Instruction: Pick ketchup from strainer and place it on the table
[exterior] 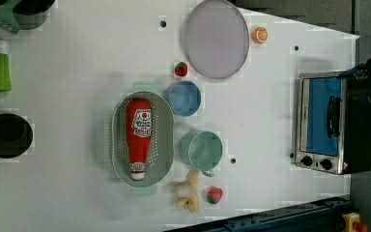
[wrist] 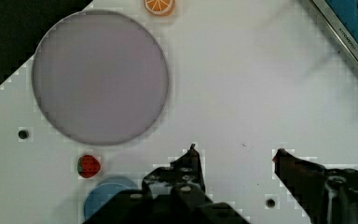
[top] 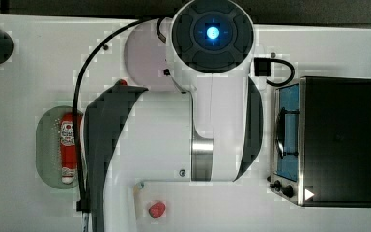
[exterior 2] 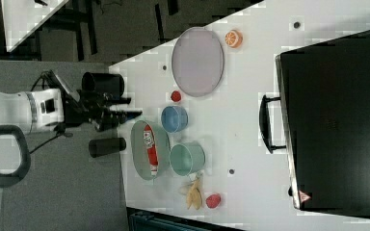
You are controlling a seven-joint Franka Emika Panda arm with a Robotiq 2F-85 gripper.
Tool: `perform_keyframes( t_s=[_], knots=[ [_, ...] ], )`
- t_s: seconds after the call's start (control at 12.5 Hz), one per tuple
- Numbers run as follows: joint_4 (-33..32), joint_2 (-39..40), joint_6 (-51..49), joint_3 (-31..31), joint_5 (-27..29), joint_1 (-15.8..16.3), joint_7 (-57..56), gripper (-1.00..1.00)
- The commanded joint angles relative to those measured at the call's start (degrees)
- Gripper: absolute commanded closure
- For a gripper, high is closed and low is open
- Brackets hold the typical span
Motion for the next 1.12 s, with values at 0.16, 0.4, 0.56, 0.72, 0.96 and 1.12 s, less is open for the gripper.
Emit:
perform_keyframes(
  t_s=[0.16, 0.4, 0.56, 0.72, 0.96, 1.12],
  knots=[
    [-4.8, -11.0, -7.4, 5.6, 2.5, -4.9, 4.6, -0.82],
    [-4.8, -9.7, -4.1, 10.4, 2.6, -3.3, 4.6, -1.00],
    [-4.8, -8.2, -2.1, 15.0, 2.6, -2.4, 4.6, -1.00],
    [-4.8, -6.4, -1.2, 20.3, 2.5, -1.5, 4.6, -1.00],
    [-4.9, -2.9, 2.1, 28.6, 2.2, -0.9, 4.7, -1.00],
    [-5.4, 0.4, 4.1, 33.7, 2.2, -0.5, 4.7, -1.00]
  ],
)
